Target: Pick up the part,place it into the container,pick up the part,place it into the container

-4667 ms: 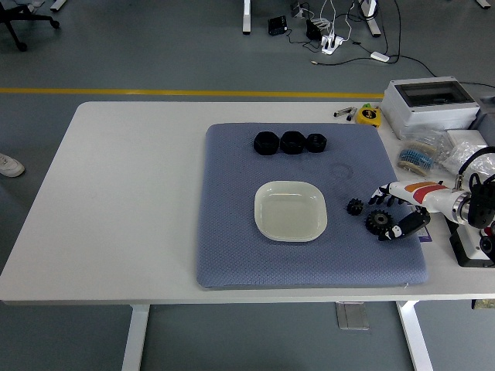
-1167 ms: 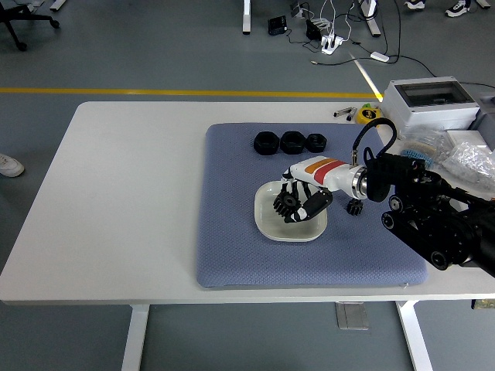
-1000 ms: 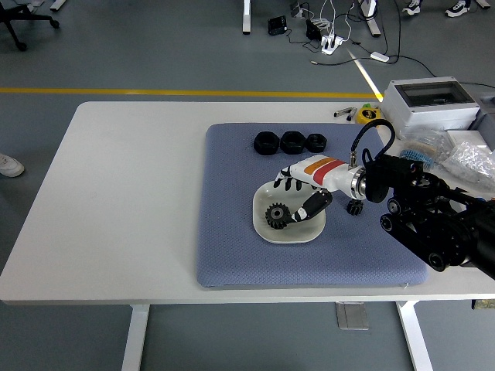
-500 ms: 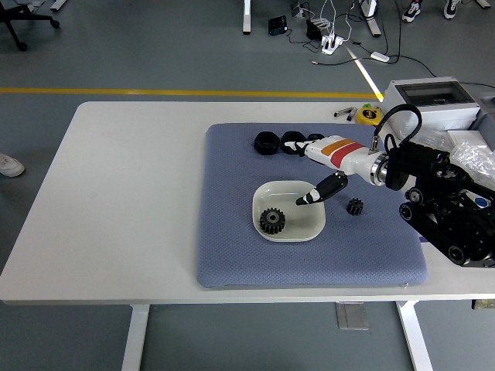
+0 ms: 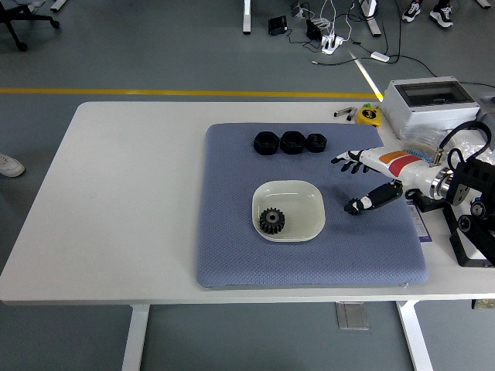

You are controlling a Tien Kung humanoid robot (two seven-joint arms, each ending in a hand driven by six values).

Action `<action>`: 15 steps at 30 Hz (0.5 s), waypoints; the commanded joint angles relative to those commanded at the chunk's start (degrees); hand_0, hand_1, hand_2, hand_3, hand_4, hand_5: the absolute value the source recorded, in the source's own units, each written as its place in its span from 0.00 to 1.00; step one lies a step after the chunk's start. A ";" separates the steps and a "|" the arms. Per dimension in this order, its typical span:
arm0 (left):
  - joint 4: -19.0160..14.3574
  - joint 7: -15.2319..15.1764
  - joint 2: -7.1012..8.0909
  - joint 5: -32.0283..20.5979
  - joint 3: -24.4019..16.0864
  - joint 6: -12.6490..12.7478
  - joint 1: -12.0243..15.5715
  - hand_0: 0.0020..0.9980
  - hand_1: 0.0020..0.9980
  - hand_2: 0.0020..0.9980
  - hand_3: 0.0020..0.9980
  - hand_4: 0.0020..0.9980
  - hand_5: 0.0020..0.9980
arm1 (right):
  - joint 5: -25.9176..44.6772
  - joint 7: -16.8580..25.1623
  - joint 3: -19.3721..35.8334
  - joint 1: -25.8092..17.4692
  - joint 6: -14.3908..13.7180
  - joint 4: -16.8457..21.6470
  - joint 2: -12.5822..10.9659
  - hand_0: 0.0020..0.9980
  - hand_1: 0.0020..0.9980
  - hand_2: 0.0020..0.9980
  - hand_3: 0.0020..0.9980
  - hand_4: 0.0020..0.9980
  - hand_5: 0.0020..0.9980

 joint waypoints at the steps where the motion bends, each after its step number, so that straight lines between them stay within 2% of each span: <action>1: -0.01 0.04 -0.03 0.10 -0.07 0.01 -0.01 0.76 0.79 0.81 0.72 0.76 0.69 | 0.33 -0.01 0.06 -0.19 -0.63 -0.78 0.26 0.43 0.55 0.64 0.73 1.00 0.35; 2: -0.02 0.03 -0.04 0.08 -0.04 0.01 0.00 0.76 0.79 0.81 0.72 0.76 0.69 | 0.69 -0.03 0.02 -0.30 -1.09 -1.34 0.46 0.43 0.55 0.64 0.73 1.00 0.35; 3: -0.02 0.02 -0.04 0.06 -0.02 0.01 0.00 0.76 0.79 0.81 0.72 0.76 0.70 | 0.89 -0.05 -0.01 -0.35 -1.32 -1.61 0.56 0.37 0.51 0.60 0.63 0.97 0.33; 8: -0.03 -0.03 -0.08 -0.10 0.04 0.07 -0.01 0.76 0.79 0.81 0.72 0.76 0.70 | 2.95 -0.48 -1.36 -0.33 -2.88 -4.64 1.94 0.37 0.51 0.60 0.63 0.97 0.33; 9: -0.03 -0.04 -0.09 -0.16 0.07 0.08 0.00 0.76 0.79 0.81 0.72 0.76 0.70 | 3.07 -0.56 -1.59 -0.28 -2.94 -4.90 2.09 0.36 0.52 0.60 0.63 0.98 0.36; 15: -0.07 0.05 -0.12 0.09 -0.07 0.06 0.00 0.76 0.79 0.81 0.72 0.76 0.70 | 3.77 -1.25 -3.66 0.40 -2.60 -7.16 3.68 0.37 0.51 0.60 0.64 0.99 0.36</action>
